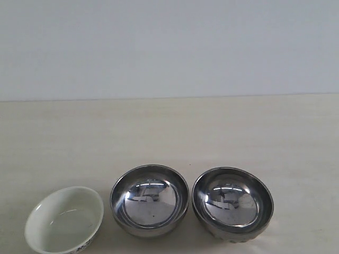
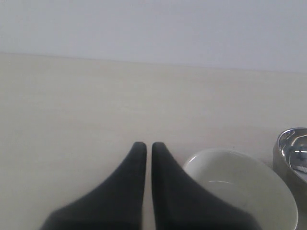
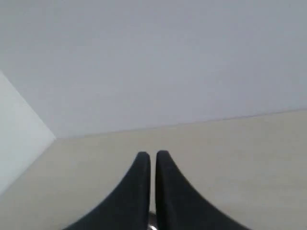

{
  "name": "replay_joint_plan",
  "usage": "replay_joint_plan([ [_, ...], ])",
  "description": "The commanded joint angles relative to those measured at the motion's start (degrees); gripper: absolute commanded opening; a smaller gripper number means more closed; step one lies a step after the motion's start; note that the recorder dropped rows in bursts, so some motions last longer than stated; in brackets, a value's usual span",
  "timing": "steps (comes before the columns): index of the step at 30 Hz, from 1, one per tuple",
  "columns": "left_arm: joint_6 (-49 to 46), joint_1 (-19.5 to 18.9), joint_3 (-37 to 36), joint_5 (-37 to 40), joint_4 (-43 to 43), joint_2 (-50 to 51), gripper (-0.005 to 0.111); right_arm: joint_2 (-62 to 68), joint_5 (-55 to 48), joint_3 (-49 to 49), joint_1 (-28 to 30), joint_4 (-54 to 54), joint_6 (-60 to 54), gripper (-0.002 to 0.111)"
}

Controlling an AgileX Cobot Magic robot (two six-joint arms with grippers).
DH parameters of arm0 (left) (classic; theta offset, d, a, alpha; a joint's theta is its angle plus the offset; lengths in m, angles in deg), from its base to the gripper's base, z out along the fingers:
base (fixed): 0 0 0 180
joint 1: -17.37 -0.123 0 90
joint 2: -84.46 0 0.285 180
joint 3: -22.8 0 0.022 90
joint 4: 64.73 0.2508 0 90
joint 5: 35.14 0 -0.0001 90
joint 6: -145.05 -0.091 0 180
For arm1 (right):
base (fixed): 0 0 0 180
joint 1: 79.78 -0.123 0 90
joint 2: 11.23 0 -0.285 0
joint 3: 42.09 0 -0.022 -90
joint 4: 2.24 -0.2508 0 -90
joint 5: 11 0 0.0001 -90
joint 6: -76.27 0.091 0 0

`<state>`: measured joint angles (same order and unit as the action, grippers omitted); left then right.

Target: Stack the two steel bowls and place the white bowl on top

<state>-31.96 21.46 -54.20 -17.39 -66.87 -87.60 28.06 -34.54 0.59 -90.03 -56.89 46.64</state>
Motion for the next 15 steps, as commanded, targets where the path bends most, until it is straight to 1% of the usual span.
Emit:
replay_joint_plan([
  [1,0.0,-0.1,-0.2,-0.2,0.1,-0.2,0.004,21.5,-14.5,-17.0,0.4,1.2,-9.3,0.0],
  [2,0.0,-0.1,-0.2,-0.2,0.1,-0.2,0.004,26.0,-16.3,-20.7,0.4,2.7,-9.8,0.001],
  [3,0.0,-0.1,-0.2,-0.2,0.1,-0.2,0.004,32.4,-17.2,-25.6,0.3,4.3,-9.8,0.011],
  [4,0.0,-0.1,-0.2,-0.2,0.1,-0.2,0.004,37.1,-16.9,-28.6,-1.3,6.9,-10.0,0.023],
  [6,0.0,-0.1,-0.2,-0.2,0.1,-0.2,0.004,41.2,-16.6,-31.6,-3.6,13.0,-10.0,0.031],
  [7,0.0,-0.1,-0.2,-0.2,0.1,-0.2,0.004,44.4,-16.7,-33.1,-5.7,17.5,-9.6,0.033],
  [9,0.0,-0.1,-0.2,-0.2,0.1,-0.2,0.004,49.4,-16.8,-35.7,-8.8,23.7,-7.4,0.032],
  [11,0.0,-0.1,-0.2,-0.2,0.1,-0.2,0.004,55.2,-16.7,-39.0,-13.0,30.8,-2.4,0.032],
  [15,0.0,-0.1,-0.2,-0.2,0.1,-0.2,0.004,65.8,-20.4,-46.0,-18.5,39.6,2.6,0.033],
])
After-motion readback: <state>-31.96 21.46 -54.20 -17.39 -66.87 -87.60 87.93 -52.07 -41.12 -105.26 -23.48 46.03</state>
